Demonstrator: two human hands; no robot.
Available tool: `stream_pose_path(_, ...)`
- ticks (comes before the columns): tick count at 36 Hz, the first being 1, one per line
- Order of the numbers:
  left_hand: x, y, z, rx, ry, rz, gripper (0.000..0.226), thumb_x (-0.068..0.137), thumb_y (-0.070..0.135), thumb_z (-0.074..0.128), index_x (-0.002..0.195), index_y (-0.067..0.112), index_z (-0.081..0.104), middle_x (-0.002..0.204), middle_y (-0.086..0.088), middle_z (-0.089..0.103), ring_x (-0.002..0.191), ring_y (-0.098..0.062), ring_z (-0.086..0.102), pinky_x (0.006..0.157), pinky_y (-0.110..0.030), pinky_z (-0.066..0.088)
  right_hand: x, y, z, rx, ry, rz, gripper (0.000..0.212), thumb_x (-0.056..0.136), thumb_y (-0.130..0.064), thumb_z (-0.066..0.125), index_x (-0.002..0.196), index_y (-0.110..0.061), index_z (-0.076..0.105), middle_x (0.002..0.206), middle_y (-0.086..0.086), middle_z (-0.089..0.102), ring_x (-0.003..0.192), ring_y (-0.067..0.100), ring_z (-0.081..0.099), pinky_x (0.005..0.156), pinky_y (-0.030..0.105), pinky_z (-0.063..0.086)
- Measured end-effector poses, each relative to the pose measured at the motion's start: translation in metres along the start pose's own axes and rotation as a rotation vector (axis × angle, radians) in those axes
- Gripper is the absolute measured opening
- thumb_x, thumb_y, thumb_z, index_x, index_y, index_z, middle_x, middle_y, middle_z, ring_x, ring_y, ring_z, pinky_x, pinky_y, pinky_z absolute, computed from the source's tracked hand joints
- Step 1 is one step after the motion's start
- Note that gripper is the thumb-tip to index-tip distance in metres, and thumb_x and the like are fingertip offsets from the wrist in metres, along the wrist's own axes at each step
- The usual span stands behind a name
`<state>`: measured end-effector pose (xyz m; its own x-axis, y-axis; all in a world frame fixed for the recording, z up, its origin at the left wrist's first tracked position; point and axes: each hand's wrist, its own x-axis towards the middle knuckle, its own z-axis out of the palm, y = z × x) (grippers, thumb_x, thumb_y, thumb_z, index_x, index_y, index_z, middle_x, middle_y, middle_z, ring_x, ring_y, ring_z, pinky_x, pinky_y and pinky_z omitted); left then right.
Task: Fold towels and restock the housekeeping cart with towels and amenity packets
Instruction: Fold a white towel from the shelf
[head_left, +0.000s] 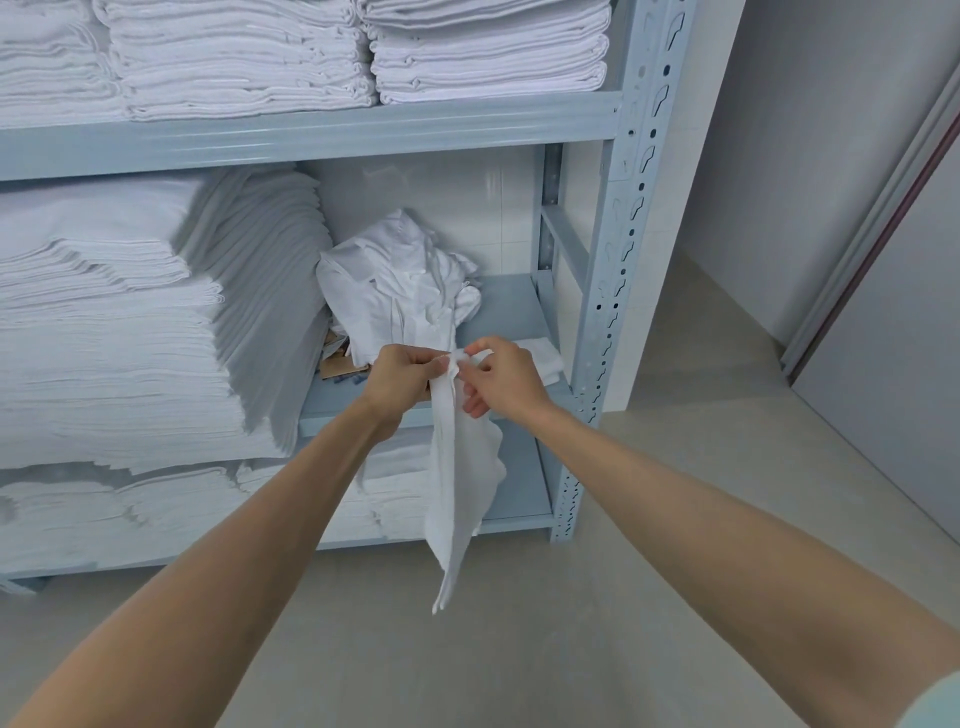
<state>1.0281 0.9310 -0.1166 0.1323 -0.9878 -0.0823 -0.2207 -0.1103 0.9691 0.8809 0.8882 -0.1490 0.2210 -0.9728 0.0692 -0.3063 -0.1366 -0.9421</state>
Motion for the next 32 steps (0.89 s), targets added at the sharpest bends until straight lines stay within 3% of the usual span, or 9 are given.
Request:
stream_pose_path(3, -0.002, 0.0, -0.001, -0.014, -0.033, -0.015, 0.027, 0.094, 0.021, 0.068, 0.103, -0.003, 0.076, 0.101, -0.021, 0.075, 0.105, -0.038, 0.069, 0.1, -0.052, 0.053, 0.001, 0.003, -0.001, -0.162, 0.022, -0.038, 0.023, 0.09, -0.03, 0.07, 0.101, -0.015, 0.058, 0.076, 0.007, 0.07, 0.055, 0.021, 0.07, 0.054, 0.036, 0.059)
stream_pose_path(5, -0.004, 0.0, -0.002, 0.072, -0.059, 0.004, 0.029, 0.083, 0.031, 0.08, 0.097, 0.006, 0.08, 0.097, -0.014, 0.077, 0.107, -0.033, 0.069, 0.101, -0.051, 0.052, 0.003, 0.006, -0.001, -0.365, 0.051, -0.092, 0.022, 0.09, -0.04, 0.067, 0.096, -0.02, 0.058, 0.083, 0.001, 0.071, 0.073, 0.022, 0.069, 0.065, 0.038, 0.056)
stream_pose_path(9, -0.002, -0.003, -0.006, 0.223, -0.091, 0.029, 0.032, 0.073, 0.004, 0.086, 0.105, 0.003, 0.077, 0.102, -0.018, 0.076, 0.101, -0.032, 0.07, 0.101, -0.051, 0.052, 0.007, 0.014, -0.004, -0.467, 0.062, -0.164, 0.033, 0.079, -0.052, 0.074, 0.078, -0.023, 0.058, 0.078, -0.011, 0.06, 0.078, 0.014, 0.056, 0.065, 0.033, 0.043)
stream_pose_path(12, 0.001, -0.005, -0.011, 0.311, -0.116, 0.053, 0.032, 0.075, -0.01, 0.076, 0.105, 0.001, 0.077, 0.097, -0.018, 0.076, 0.094, -0.029, 0.07, 0.098, -0.05, 0.054, 0.007, 0.024, -0.009, -0.357, -0.081, -0.19, 0.042, 0.08, -0.052, 0.075, 0.072, -0.014, 0.059, 0.068, -0.009, 0.055, 0.065, 0.009, 0.051, 0.064, 0.037, 0.044)
stream_pose_path(15, 0.003, -0.008, -0.016, 0.287, -0.077, 0.066, 0.03, 0.076, -0.012, 0.074, 0.104, 0.001, 0.077, 0.098, -0.016, 0.076, 0.098, -0.03, 0.071, 0.096, -0.046, 0.056, 0.004, 0.035, -0.016, -0.342, -0.233, -0.104, 0.039, 0.083, -0.055, 0.071, 0.073, -0.02, 0.058, 0.069, -0.01, 0.056, 0.065, 0.008, 0.05, 0.063, 0.03, 0.038)
stream_pose_path(21, 0.01, -0.015, -0.032, 0.155, 0.052, 0.092, 0.03, 0.078, -0.014, 0.071, 0.086, 0.014, 0.079, 0.093, -0.004, 0.077, 0.089, -0.017, 0.071, 0.073, -0.019, 0.058, -0.008, 0.06, -0.048, -0.939, -0.594, 0.041, 0.035, 0.086, -0.052, 0.069, 0.093, -0.018, 0.065, 0.08, -0.002, 0.057, 0.082, 0.021, 0.054, 0.073, 0.031, 0.036)
stream_pose_path(24, 0.015, -0.023, -0.047, 0.242, 0.118, 0.078, 0.029, 0.076, -0.011, 0.073, 0.08, 0.018, 0.078, 0.087, 0.001, 0.076, 0.082, -0.013, 0.069, 0.07, -0.018, 0.054, -0.005, 0.055, -0.066, -0.986, -0.422, -0.022, 0.032, 0.089, -0.046, 0.066, 0.078, -0.018, 0.057, 0.079, 0.001, 0.055, 0.087, 0.025, 0.053, 0.082, 0.034, 0.035)
stream_pose_path(27, 0.016, -0.039, -0.054, 0.334, 0.193, 0.031, 0.025, 0.076, -0.007, 0.075, 0.084, 0.016, 0.077, 0.092, 0.0, 0.072, 0.084, -0.013, 0.064, 0.063, -0.011, 0.045, 0.001, 0.039, -0.08, -1.007, -0.169, -0.256, 0.046, 0.09, -0.051, 0.064, 0.06, -0.02, 0.046, 0.065, -0.007, 0.047, 0.078, 0.02, 0.046, 0.088, 0.033, 0.031)
stream_pose_path(32, 0.021, -0.049, -0.058, 0.36, 0.298, 0.033, 0.025, 0.076, -0.001, 0.077, 0.097, 0.011, 0.079, 0.097, -0.002, 0.071, 0.088, -0.016, 0.063, 0.072, -0.021, 0.046, 0.008, 0.028, -0.088, -1.117, 0.02, -0.64, 0.047, 0.089, -0.05, 0.065, 0.08, -0.005, 0.071, 0.081, 0.004, 0.067, 0.103, 0.023, 0.052, 0.099, 0.039, 0.029)
